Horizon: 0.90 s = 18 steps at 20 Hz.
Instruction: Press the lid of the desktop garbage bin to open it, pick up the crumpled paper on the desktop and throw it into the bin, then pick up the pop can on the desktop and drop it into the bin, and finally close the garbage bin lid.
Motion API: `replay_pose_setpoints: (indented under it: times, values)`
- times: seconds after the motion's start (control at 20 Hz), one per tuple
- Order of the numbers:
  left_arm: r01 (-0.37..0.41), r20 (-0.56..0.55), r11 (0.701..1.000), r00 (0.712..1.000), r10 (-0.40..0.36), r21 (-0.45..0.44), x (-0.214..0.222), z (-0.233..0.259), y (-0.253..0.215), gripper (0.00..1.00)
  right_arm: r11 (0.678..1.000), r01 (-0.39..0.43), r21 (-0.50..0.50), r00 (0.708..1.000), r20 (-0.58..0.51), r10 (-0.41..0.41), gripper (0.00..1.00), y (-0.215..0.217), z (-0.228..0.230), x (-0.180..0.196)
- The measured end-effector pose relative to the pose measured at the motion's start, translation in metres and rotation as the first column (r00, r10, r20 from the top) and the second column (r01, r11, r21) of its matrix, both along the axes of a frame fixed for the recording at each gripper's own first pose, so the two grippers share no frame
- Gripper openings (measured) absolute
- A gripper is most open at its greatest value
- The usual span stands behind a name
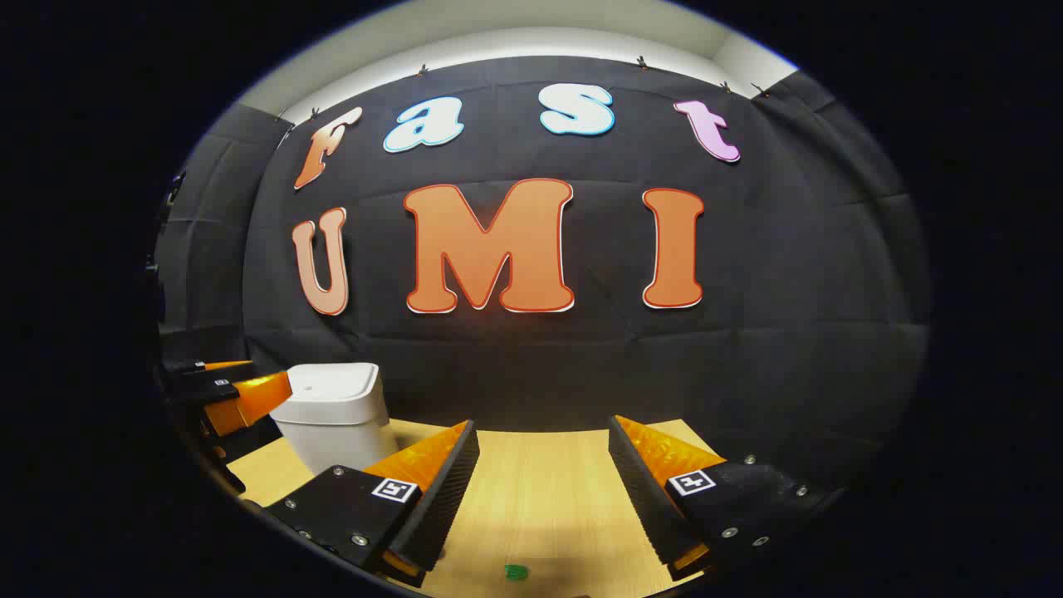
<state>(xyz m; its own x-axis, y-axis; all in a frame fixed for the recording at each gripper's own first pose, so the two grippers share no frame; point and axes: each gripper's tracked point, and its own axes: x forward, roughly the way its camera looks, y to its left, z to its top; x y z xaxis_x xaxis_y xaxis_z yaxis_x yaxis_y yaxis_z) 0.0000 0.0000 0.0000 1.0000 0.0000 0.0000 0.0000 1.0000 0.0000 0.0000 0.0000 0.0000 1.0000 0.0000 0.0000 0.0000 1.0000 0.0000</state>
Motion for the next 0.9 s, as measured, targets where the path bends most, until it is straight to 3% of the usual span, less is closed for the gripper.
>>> replay_pose_setpoints:
  times: [0.35, 0.9]
  values:
    - [-0.014, -0.035, 0.997, 0.999, 0.011, -0.078, 0.005, -0.014, 0.018, 0.94, 0.999, -0.026, -0.03, 1.0, 0.005, 0.026, 0.94, 0.02, 0.005, -0.003]
    - [0.001, -0.044, 0.997, 0.999, -0.005, -0.078, 0.009, -0.014, 0.019, 0.94, 0.998, -0.066, -0.002, 0.995, -0.078, 0.065, 0.94, 0.03, -0.01, 0.005]
